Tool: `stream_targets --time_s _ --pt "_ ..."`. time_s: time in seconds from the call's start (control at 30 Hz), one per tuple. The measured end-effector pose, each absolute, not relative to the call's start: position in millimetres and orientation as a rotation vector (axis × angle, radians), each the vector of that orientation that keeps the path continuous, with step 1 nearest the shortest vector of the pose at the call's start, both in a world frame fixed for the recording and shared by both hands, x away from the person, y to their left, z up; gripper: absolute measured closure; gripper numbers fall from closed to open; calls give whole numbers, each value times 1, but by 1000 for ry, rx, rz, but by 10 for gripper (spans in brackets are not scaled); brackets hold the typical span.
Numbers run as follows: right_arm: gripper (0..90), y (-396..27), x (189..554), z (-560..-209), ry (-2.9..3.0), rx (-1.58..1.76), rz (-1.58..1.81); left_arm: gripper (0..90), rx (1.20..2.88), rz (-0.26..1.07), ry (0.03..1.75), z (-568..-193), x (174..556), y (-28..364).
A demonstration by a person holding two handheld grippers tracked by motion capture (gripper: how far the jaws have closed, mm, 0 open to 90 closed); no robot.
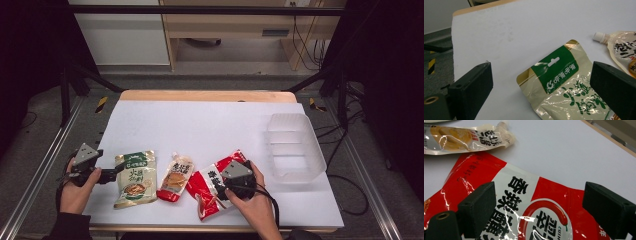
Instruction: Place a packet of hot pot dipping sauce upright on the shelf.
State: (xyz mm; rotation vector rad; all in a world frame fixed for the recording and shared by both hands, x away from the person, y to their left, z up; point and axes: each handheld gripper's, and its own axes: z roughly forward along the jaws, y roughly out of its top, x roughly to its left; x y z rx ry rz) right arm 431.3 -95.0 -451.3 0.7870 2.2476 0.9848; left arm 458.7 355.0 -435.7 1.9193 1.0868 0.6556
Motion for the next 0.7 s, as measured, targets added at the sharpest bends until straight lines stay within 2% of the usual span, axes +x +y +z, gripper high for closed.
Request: stream_targets --time_s 0.43,0.7 --pt "122 -101 432 -450 2211 827 1000 38 1967 616 1076 -444 465 367" --pt "113 -97 434 -453 2233 820 975 80 2050 540 1058 -454 475 368"
